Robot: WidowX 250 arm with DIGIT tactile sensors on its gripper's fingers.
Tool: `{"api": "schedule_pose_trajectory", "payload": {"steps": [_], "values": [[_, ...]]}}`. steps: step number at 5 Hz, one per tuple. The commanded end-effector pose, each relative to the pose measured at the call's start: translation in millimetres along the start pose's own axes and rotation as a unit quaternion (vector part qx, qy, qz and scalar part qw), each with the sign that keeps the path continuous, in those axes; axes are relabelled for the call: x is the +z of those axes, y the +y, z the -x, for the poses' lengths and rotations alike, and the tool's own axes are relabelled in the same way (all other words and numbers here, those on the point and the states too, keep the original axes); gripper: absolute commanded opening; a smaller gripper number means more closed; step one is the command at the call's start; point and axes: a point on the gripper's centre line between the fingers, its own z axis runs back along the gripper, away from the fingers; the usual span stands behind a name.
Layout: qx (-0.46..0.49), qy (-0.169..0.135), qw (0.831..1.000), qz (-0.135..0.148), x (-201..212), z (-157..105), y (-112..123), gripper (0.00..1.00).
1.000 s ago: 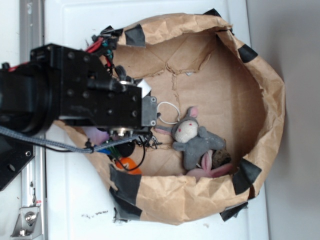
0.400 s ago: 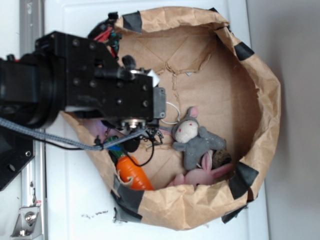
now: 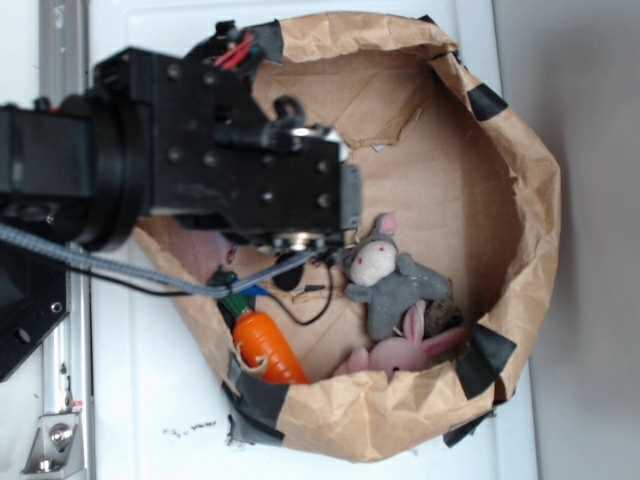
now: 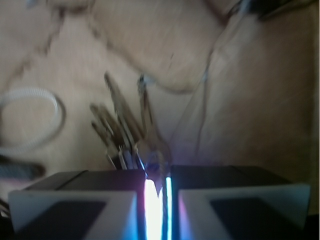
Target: Grab the silver keys.
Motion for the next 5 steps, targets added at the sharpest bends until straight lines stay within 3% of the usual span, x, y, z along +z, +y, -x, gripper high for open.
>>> {"api": "schedule_pose_trajectory", "payload": {"steps": [1, 2, 3, 4, 5], "values": [[0.083, 0.021, 0.996, -0.014, 86.6, -3.0, 2.5, 0.00], [0.052, 0.052, 0.996, 0.057, 131.2, 1.3, 14.9, 0.00], [0.067, 0.016, 0.997, 0.034, 110.6, 1.7, 3.5, 0.00], [0.055, -0.007, 0.995, 0.078, 100.3, 8.2, 11.6, 0.00], [0.054, -0.005, 0.995, 0.078, 101.3, 7.2, 15.1, 0.00]]}}
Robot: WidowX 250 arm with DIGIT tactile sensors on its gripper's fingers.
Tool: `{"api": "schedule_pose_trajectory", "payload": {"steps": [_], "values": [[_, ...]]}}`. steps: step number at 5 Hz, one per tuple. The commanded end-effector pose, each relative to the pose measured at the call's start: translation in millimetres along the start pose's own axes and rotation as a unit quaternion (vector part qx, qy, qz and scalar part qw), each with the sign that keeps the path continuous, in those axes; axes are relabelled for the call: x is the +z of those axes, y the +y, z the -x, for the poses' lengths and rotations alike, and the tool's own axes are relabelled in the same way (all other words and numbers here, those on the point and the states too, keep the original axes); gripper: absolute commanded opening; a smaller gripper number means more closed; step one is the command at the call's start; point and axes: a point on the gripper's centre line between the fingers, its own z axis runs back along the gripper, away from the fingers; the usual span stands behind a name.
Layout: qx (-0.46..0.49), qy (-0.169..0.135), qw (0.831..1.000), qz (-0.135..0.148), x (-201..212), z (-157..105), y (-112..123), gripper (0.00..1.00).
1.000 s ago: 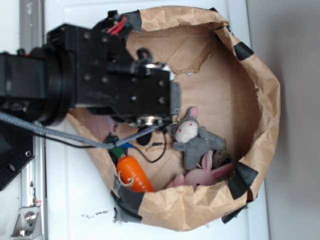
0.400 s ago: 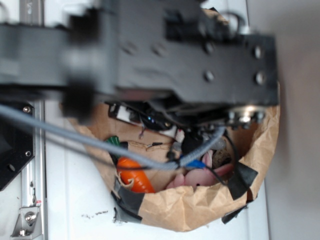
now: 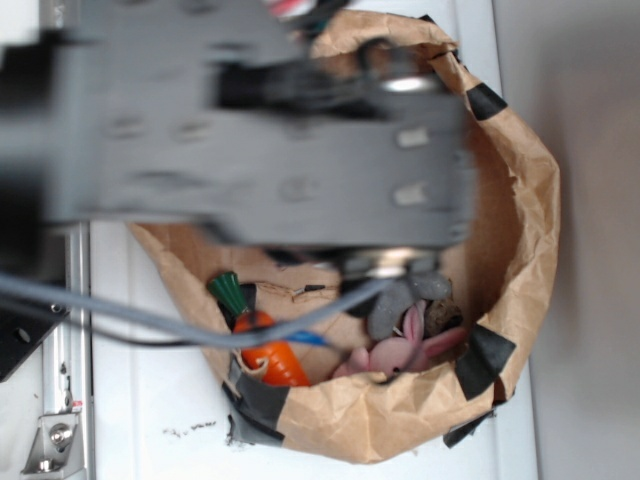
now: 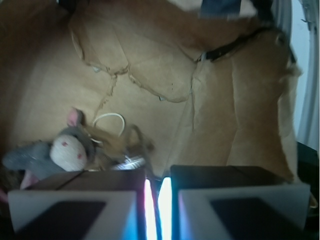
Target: Grab the silver keys.
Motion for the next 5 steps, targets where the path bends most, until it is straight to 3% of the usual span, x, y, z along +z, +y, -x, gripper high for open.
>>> {"api": "schedule_pose_trajectory", "payload": {"steps": [1, 3, 5], "values": [[-0.004, -0.010, 0.999, 0.049, 17.0, -7.5, 18.1, 0.00], [-0.025, -0.024, 0.996, 0.078, 23.8, -18.7, -1.2, 0.00], [-0.014, -0.029, 0.996, 0.085, 19.3, -17.6, -3.1, 0.00]]}}
